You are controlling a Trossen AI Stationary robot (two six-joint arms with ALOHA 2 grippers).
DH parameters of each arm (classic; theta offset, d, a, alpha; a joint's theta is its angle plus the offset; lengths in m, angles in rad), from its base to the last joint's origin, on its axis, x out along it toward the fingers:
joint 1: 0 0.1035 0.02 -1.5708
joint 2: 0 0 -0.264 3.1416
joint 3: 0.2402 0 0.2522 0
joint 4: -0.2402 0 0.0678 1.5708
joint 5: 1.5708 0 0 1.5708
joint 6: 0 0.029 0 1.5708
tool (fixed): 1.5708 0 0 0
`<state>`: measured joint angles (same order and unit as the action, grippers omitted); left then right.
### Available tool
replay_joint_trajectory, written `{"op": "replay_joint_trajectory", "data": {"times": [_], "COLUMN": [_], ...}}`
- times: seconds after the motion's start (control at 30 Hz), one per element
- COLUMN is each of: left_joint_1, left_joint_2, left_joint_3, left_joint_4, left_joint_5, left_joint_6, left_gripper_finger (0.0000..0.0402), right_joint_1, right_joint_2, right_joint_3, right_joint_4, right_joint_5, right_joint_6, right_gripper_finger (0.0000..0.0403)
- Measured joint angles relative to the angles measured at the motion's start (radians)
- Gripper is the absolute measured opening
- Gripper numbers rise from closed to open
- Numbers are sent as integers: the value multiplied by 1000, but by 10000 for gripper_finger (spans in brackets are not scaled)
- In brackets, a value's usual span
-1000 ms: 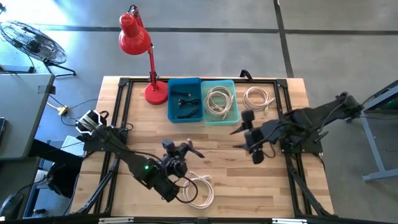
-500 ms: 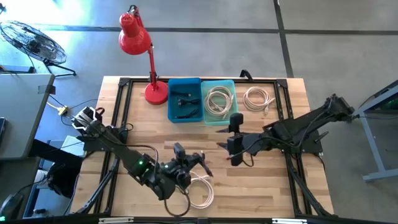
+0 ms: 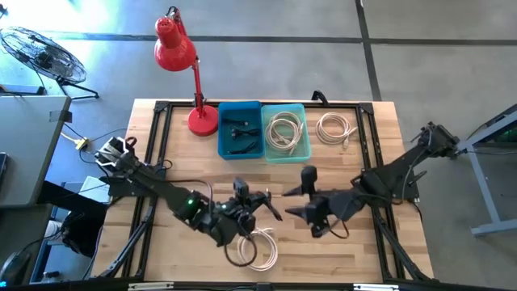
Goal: Pick & Place USB Port
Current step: Put the black USB cable into the blue bin
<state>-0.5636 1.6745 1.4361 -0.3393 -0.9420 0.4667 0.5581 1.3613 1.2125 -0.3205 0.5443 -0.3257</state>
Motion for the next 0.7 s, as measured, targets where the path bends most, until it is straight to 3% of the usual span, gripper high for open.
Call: {"op": "replay_joint_trajectory", "data": {"times": [0.5, 0.7], "left_joint_1": [65, 110], "left_joint_2": [0, 0], "left_joint_3": [0, 0], "left_joint_4": [149, 158], "left_joint_5": [183, 259], "left_joint_6": [89, 105], "left_gripper_finger": [43, 43], "right_joint_1": [18, 18], "right_joint_2": [0, 0], "right_joint_3": [0, 0], "right_joint_4": [1, 7], "right_joint_5": [-14, -120], "right_joint_6": [-54, -68], "right_gripper_finger": [208, 208]}}
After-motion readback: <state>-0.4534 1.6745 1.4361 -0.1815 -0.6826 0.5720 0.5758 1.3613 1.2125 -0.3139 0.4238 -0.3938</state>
